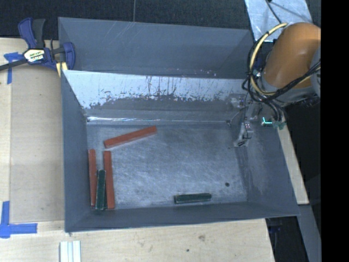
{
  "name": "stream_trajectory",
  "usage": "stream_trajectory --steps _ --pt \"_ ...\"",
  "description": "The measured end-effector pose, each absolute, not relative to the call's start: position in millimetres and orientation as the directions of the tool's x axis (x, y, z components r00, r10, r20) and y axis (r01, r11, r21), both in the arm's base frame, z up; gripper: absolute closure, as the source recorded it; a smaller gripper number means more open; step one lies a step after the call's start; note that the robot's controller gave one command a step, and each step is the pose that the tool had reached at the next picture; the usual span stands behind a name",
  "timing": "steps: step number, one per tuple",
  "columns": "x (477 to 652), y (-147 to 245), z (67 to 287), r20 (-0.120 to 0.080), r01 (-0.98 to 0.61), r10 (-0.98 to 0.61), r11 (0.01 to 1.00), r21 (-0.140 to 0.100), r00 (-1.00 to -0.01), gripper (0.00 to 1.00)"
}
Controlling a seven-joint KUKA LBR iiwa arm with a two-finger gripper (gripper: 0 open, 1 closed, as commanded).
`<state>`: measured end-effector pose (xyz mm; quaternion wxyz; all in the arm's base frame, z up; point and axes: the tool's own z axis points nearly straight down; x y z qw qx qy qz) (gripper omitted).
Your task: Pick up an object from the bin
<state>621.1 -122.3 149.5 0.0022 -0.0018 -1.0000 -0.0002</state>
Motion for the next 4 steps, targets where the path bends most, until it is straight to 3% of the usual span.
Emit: stream_trajectory --steps 1,2,3,4 --pt "623.2 -122 154 -0.004 0.0 0.0 1.0 -0.001 -1.0 1.0" --pt "572.1 -108 133 0.001 -0.148 -0.148 0.989 0.0 -0.989 1.0" --pt "516.5 -81 131 0.0 -0.389 -0.389 0.921 0.0 -0.921 1.0" --pt "483.8 -54 130 0.0 -0.546 -0.546 0.838 0.002 -0.838 1.0"
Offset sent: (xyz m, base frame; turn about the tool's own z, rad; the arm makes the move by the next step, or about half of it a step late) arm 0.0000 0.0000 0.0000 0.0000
